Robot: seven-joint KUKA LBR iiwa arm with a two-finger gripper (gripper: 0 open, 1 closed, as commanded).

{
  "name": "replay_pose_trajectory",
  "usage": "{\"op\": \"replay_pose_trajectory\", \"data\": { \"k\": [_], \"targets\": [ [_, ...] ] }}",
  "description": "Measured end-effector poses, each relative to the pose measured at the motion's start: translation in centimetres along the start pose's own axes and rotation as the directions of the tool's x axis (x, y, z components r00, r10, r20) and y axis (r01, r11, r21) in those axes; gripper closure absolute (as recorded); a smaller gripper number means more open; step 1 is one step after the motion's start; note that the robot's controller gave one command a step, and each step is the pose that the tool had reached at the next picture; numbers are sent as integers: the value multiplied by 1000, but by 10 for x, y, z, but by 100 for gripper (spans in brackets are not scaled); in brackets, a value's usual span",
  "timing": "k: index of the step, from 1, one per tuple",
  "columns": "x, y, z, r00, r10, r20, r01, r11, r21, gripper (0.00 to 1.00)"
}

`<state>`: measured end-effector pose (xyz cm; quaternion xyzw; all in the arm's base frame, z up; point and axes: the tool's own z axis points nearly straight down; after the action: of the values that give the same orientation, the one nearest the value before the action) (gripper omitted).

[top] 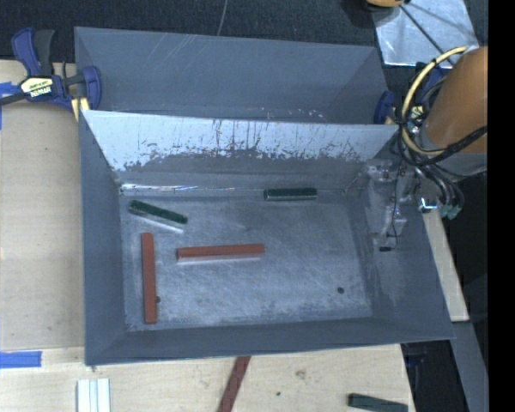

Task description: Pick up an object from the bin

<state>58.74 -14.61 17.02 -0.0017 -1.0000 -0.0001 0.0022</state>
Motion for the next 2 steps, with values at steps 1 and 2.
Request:
{"op": "replay_pose_trajectory", "data": {
  "k": [1,2],
  "targets": [
    [-2,0,-5,1000,-3,8,3,1000,2,0],
    [-18,12,43,999,39,16,-39,999,2,0]
  ]
}}
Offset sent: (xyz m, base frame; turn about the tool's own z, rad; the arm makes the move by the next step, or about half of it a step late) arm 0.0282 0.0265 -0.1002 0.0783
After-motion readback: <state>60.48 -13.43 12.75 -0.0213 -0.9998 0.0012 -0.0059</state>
